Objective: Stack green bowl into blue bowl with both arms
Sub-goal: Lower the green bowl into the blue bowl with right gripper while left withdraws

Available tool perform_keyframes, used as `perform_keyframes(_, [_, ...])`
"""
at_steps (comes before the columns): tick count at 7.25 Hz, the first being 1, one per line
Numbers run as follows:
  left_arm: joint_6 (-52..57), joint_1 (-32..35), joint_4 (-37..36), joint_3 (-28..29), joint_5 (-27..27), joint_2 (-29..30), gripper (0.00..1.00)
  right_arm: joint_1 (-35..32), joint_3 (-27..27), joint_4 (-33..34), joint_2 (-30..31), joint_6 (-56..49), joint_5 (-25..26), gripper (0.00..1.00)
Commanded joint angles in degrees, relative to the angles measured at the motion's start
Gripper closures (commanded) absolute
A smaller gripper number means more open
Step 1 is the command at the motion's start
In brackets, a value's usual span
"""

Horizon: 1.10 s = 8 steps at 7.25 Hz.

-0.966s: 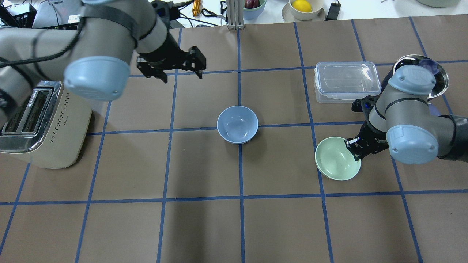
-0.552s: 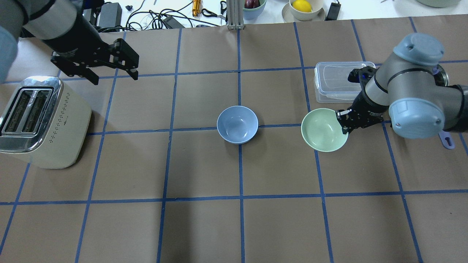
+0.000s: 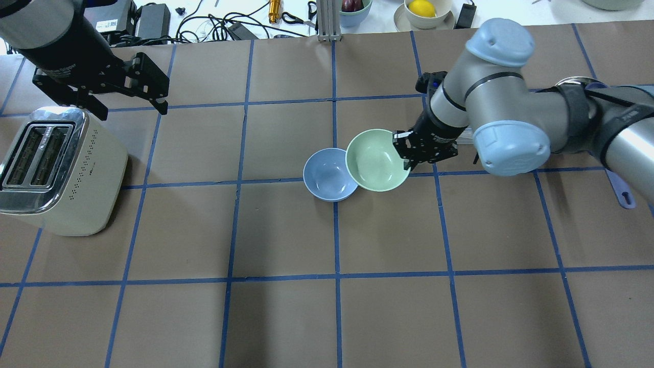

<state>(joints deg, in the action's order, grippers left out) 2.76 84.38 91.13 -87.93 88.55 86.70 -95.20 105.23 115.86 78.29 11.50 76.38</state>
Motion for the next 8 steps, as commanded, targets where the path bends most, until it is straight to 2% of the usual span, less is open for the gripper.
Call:
perform_keyframes(1, [-1.3, 0.1, -2.3, 0.7, -0.1, 0.4, 0.00, -6.9, -5.7, 0.2, -7.3, 4.5, 0.7, 1.00])
perform_keyframes(5, [-0.6, 0.1, -2.4, 0.7, 0.0, -0.5, 0.00, -6.8, -8.1, 1.4, -12.6, 4.5, 1.1, 1.00])
perform_keyframes(6, [-0.6, 0.0, -2.4, 0.8, -0.3, -0.5, 0.00, -6.8, -8.1, 1.4, -12.9, 4.7, 1.0, 0.35])
perform_keyframes(7, [-0.6, 0.1, -2.4, 0.8, -0.3, -0.5, 0.00, -6.8, -8.8, 1.2, -12.4, 4.8, 1.3, 0.26])
perform_keyframes(8, [-0.6, 0.1, -2.4, 0.8, -0.3, -0.5, 0.00, -6.3, -11.0, -0.6, -11.2, 4.7, 1.7, 0.22])
